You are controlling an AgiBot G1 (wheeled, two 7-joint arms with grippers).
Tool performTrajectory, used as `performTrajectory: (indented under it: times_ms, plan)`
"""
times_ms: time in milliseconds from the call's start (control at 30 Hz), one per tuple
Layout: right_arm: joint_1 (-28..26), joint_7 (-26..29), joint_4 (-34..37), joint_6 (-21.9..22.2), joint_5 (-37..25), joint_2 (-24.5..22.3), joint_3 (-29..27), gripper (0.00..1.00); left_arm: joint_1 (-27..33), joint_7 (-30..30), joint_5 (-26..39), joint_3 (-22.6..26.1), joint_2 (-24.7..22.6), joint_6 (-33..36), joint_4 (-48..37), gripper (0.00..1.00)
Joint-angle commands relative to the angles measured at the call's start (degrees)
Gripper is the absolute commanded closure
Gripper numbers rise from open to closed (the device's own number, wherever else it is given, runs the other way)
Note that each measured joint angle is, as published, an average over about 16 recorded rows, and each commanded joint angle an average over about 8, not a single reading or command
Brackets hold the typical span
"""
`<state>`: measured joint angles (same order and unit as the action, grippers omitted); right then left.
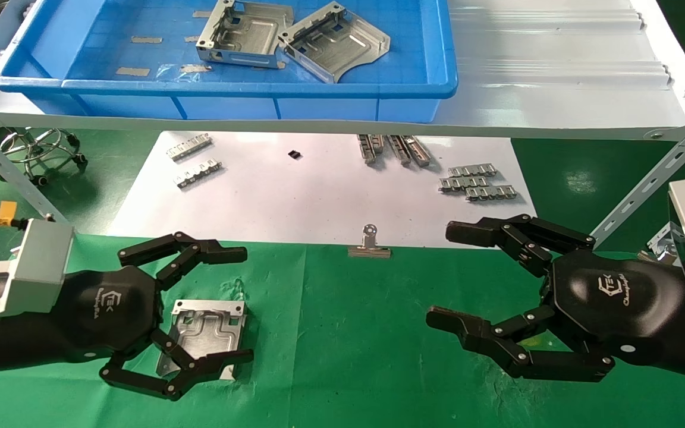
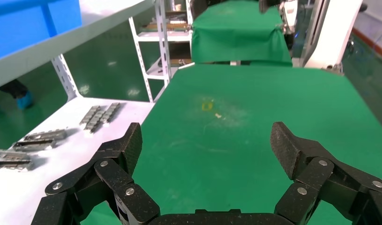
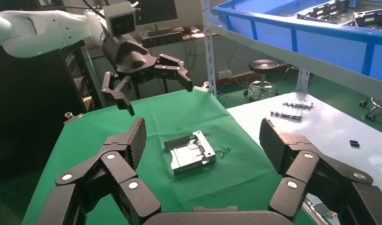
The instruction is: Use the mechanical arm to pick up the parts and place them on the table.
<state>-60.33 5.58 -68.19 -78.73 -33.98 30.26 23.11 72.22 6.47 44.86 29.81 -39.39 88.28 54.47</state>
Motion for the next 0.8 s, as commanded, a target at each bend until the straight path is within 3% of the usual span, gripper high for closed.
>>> performTrajectory:
  times_ms: [33,800]
  plan:
    - [0.00,0.00,0.00,0.00,0.00,0.00,0.00,0.00,-0.96,-1.55,-0.27,-1.24,0.39,-0.23,1.72,0.00]
    - [0.01,0.00,0.01,0.01,0.00,0.00,0.00,0.00,-10.92,-17.47,-3.11,-14.12,4.50,-2.61,19.64,0.00]
